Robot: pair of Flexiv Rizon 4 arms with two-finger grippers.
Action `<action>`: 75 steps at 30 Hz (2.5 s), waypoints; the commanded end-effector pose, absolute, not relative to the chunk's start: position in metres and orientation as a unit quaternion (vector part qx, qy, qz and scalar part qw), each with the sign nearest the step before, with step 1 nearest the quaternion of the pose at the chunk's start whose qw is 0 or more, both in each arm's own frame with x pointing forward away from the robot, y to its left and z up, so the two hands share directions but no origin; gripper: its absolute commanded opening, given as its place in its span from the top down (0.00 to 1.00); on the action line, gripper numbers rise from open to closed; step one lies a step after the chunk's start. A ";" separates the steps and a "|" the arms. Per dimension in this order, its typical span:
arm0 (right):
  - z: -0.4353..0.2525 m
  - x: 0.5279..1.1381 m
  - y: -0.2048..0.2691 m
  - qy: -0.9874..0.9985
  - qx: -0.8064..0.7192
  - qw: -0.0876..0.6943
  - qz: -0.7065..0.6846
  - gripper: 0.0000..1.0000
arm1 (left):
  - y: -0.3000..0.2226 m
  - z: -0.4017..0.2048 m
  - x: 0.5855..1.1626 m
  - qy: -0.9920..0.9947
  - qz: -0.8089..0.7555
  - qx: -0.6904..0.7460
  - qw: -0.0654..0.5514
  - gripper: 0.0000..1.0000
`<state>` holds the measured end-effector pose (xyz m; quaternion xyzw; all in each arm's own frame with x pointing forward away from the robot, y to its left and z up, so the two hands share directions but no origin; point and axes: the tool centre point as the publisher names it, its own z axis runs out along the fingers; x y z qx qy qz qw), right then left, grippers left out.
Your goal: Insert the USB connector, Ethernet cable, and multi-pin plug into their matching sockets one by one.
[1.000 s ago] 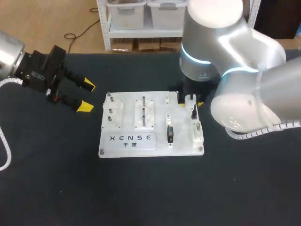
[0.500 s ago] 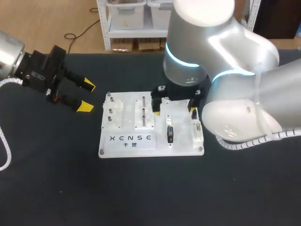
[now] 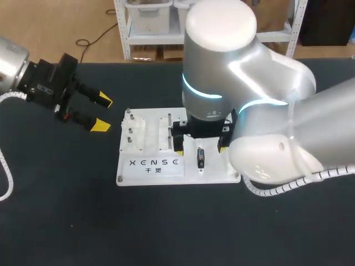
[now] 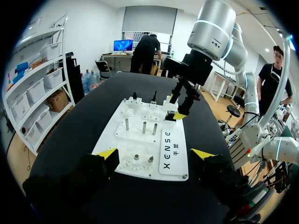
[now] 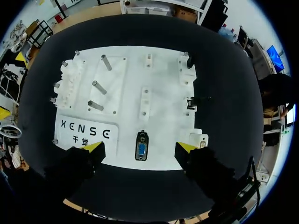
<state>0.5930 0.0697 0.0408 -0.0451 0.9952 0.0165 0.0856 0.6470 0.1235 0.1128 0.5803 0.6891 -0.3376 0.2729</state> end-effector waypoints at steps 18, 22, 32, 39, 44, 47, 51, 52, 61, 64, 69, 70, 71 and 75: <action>0.015 0.602 0.072 0.997 -0.030 0.067 0.002 0.51 | 0.124 0.112 0.647 0.688 -0.339 0.581 0.273 0.00; 0.012 0.602 0.069 0.997 -0.027 0.066 -0.002 0.55 | 0.124 0.112 0.647 0.688 -0.339 0.581 0.273 0.00; 0.011 0.601 0.067 0.997 -0.026 0.066 -0.002 0.92 | 0.124 0.112 0.647 0.688 -0.339 0.581 0.273 0.00; 0.029 0.604 0.063 0.996 -0.022 0.088 0.007 1.00 | 0.124 0.112 0.647 0.688 -0.339 0.581 0.273 0.00; 0.053 0.606 0.056 0.994 -0.022 0.110 0.017 1.00 | 0.124 0.112 0.647 0.688 -0.339 0.581 0.273 0.00; 0.064 0.608 0.048 0.993 -0.019 0.118 0.022 1.00 | 0.124 0.112 0.647 0.688 -0.339 0.581 0.273 0.00; 0.075 0.609 0.036 0.992 -0.017 0.124 0.024 1.00 | 0.124 0.112 0.647 0.688 -0.339 0.581 0.273 0.00; 0.077 0.609 0.032 0.992 -0.015 0.125 0.025 1.00 | 0.124 0.112 0.647 0.688 -0.339 0.581 0.273 0.00; 0.083 0.609 0.005 0.992 -0.011 0.127 0.017 1.00 | 0.124 0.112 0.647 0.688 -0.339 0.581 0.273 0.00; 0.080 0.608 -0.002 0.992 -0.011 0.124 0.009 1.00 | 0.124 0.112 0.647 0.688 -0.339 0.581 0.273 0.00; 0.075 0.606 -0.006 0.993 -0.009 0.118 0.004 1.00 | 0.124 0.112 0.647 0.688 -0.339 0.581 0.273 0.00; 0.074 0.606 -0.007 0.993 -0.009 0.118 0.003 1.00 | 0.124 0.112 0.647 0.688 -0.339 0.581 0.273 0.00; 0.073 0.605 -0.007 0.993 -0.008 0.117 0.002 1.00 | 0.124 0.112 0.647 0.688 -0.339 0.581 0.273 0.00; 0.070 0.603 -0.009 0.993 -0.009 0.115 0.000 1.00 | 0.124 0.112 0.647 0.688 -0.339 0.581 0.273 0.00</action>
